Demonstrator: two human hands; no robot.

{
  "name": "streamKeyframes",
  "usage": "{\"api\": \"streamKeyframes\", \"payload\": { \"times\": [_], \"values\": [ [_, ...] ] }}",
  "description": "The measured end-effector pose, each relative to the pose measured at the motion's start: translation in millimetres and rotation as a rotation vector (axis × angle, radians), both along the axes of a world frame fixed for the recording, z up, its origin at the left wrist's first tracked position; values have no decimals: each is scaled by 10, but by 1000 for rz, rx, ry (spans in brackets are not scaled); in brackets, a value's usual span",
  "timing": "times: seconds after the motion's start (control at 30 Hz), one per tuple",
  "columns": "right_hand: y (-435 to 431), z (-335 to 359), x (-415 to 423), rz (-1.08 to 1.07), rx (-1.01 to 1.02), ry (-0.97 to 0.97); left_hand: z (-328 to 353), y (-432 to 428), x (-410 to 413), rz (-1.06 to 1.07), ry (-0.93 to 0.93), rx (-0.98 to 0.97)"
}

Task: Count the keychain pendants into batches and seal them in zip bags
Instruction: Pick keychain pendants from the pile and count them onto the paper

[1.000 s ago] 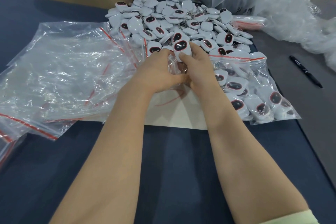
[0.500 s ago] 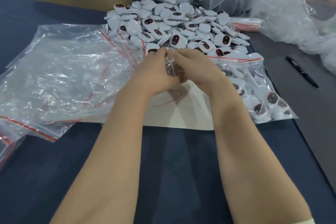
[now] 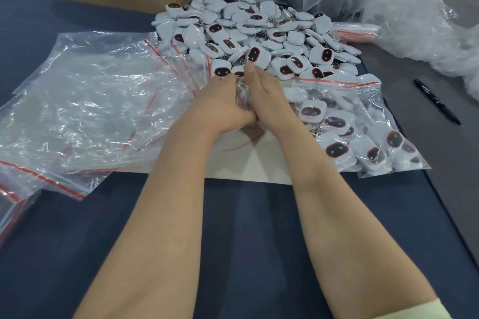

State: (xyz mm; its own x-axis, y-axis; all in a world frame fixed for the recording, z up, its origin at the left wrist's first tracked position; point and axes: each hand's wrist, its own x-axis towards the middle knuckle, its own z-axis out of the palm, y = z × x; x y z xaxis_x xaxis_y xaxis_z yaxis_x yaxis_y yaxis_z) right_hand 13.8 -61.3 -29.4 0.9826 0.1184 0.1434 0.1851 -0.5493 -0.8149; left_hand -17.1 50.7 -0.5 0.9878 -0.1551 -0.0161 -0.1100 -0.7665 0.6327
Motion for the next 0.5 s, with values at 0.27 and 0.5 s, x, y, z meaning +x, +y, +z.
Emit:
{"api": "streamKeyframes", "payload": {
  "times": [0.27,0.5],
  "values": [
    [43,-114,66,18,-292,2,-29,24,3,-9,20,41],
    [60,-104,9,-43,-362,20,-61,44,43,-4,39,102]
  ]
}}
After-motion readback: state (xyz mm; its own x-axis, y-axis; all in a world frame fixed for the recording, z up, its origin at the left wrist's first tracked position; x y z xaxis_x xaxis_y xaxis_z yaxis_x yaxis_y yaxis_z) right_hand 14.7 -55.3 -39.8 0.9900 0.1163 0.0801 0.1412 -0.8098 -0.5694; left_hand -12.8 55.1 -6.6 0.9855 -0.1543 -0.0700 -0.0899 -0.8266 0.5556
